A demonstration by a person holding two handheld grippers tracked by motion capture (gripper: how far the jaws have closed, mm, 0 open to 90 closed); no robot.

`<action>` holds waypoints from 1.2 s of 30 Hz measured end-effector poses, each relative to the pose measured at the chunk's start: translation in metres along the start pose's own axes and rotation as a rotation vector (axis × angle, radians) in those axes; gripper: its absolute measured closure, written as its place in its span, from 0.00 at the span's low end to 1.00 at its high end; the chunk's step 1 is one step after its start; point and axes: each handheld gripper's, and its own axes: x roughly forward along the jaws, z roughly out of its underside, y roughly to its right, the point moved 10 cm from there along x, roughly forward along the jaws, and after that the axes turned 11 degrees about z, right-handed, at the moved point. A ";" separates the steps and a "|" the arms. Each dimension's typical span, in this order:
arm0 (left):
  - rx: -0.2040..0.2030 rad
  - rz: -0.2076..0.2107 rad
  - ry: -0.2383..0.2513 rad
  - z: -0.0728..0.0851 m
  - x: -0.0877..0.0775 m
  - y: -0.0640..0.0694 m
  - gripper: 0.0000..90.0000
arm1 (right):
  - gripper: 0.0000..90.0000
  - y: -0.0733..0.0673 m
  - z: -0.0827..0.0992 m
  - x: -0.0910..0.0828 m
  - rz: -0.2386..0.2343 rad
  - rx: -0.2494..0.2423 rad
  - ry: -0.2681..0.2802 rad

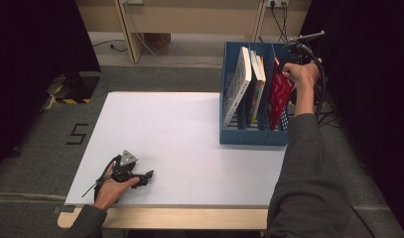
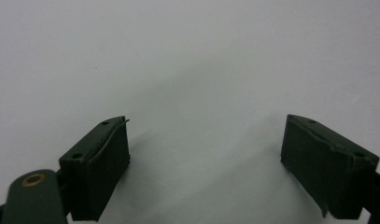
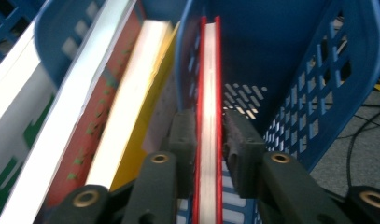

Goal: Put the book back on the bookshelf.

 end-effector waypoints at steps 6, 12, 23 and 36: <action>-0.001 -0.002 -0.002 0.000 0.000 0.000 0.16 | 0.74 0.004 0.012 -0.006 -0.027 -0.017 0.005; -0.002 -0.003 -0.002 0.000 0.000 0.000 0.16 | 0.71 0.011 0.026 -0.014 -0.051 -0.022 0.020; -0.004 -0.003 -0.004 0.000 0.000 0.000 0.16 | 0.67 0.013 0.054 -0.035 -0.113 -0.067 0.043; -0.003 -0.003 -0.005 0.000 0.000 -0.001 0.15 | 0.69 0.015 0.089 -0.027 -0.156 -0.062 0.030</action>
